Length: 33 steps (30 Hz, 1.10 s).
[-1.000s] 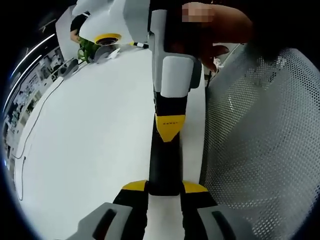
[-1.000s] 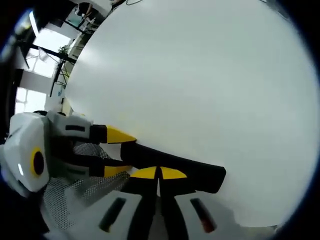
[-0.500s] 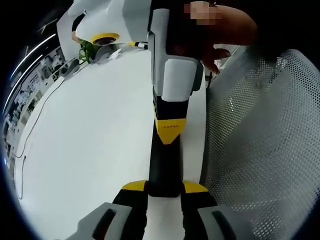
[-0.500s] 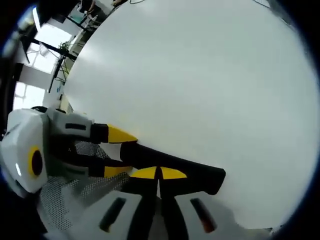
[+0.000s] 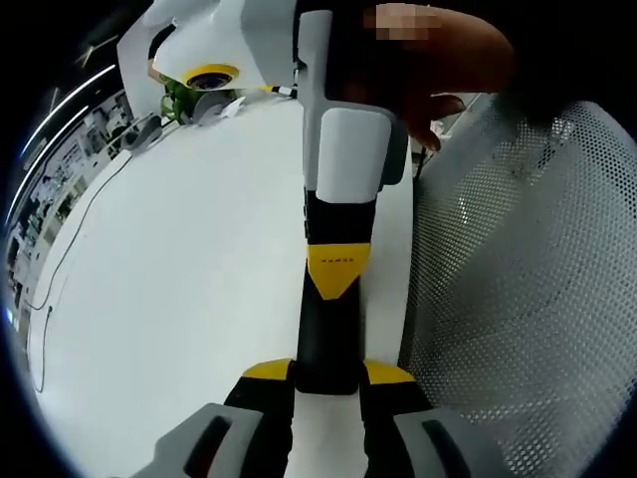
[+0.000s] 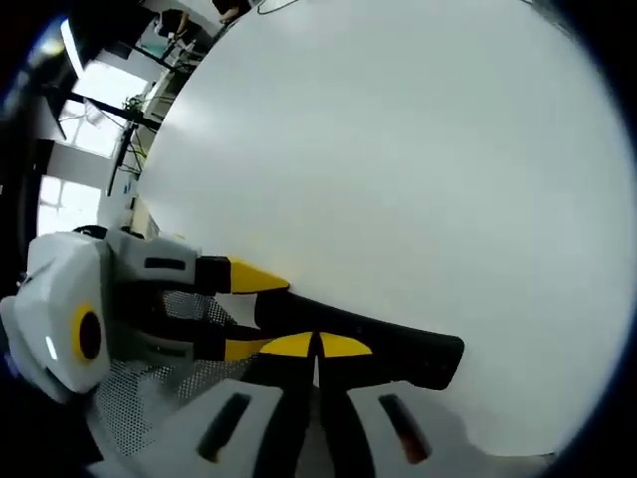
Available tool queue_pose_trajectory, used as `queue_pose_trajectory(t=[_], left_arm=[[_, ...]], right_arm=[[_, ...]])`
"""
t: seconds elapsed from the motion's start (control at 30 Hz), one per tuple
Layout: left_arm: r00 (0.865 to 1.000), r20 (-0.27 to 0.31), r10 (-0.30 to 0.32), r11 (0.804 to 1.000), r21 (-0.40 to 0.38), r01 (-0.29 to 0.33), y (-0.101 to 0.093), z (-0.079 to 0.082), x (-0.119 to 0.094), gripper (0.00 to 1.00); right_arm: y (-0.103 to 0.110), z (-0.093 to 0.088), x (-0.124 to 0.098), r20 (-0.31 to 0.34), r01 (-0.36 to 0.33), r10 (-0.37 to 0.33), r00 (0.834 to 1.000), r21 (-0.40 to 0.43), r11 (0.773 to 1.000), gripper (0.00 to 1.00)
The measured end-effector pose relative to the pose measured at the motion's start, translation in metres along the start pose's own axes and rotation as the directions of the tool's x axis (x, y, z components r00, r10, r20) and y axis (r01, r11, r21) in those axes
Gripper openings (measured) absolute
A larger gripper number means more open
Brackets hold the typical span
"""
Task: Press the specified remote control buttons in sequence, fully releasing each button before pressing the next.
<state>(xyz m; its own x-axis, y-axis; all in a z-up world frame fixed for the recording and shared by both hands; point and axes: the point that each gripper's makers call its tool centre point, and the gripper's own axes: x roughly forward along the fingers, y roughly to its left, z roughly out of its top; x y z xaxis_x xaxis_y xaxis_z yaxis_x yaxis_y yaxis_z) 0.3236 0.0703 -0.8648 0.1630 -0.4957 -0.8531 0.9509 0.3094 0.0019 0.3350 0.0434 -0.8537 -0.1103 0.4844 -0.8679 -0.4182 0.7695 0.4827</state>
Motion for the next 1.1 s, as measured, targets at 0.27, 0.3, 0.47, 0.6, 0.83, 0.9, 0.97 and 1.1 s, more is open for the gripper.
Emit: queue_pose_trajectory(t=[0.27, 0.3, 0.47, 0.6, 0.83, 0.9, 0.97, 1.1], left_arm=[[1.0, -0.001, 0.001, 1.0, -0.003, -0.001, 0.0, 0.0, 0.001, 0.25], [1.0, -0.001, 0.001, 1.0, -0.001, -0.001, 0.0, 0.0, 0.001, 0.25], [1.0, -0.003, 0.004, 1.0, -0.013, -0.004, 0.0, 0.001, 0.001, 0.25], [1.0, -0.003, 0.005, 1.0, -0.01, -0.005, 0.0, 0.002, 0.001, 0.25], [1.0, -0.002, 0.006, 1.0, -0.02, -0.006, 0.001, 0.004, 0.003, 0.26], [1.0, 0.0, 0.006, 1.0, -0.02, -0.006, 0.001, 0.004, 0.003, 0.26], [1.0, 0.001, 0.005, 1.0, -0.02, -0.005, 0.001, 0.004, 0.003, 0.26], [1.0, 0.001, 0.006, 1.0, -0.016, -0.006, 0.001, 0.004, 0.003, 0.25]], right_arm=[[-0.002, 0.0, 0.004, -0.006, 0.0, 0.0, 1.0, -0.001, 1.0, 0.0], [-0.001, -0.001, 0.004, -0.009, 0.002, -0.002, 1.0, -0.005, 1.0, 0.0], [-0.001, -0.001, 0.004, -0.003, 0.03, -0.031, 1.0, -0.053, 0.998, 0.0], [-0.003, 0.0, 0.005, 0.009, 0.035, -0.035, 0.999, -0.033, 0.999, 0.0], [-0.003, 0.0, 0.005, 0.001, 0.051, -0.051, 0.999, -0.044, 0.998, 0.0], [-0.003, 0.0, 0.005, -0.003, 0.034, -0.034, 0.999, -0.041, 0.999, 0.0], [-0.003, 0.001, 0.004, -0.004, 0.02, -0.02, 1.0, -0.016, 1.0, 0.0], [0.001, 0.011, -0.007, 0.054, -0.025, 0.024, 0.998, 0.028, 0.999, 0.0]])
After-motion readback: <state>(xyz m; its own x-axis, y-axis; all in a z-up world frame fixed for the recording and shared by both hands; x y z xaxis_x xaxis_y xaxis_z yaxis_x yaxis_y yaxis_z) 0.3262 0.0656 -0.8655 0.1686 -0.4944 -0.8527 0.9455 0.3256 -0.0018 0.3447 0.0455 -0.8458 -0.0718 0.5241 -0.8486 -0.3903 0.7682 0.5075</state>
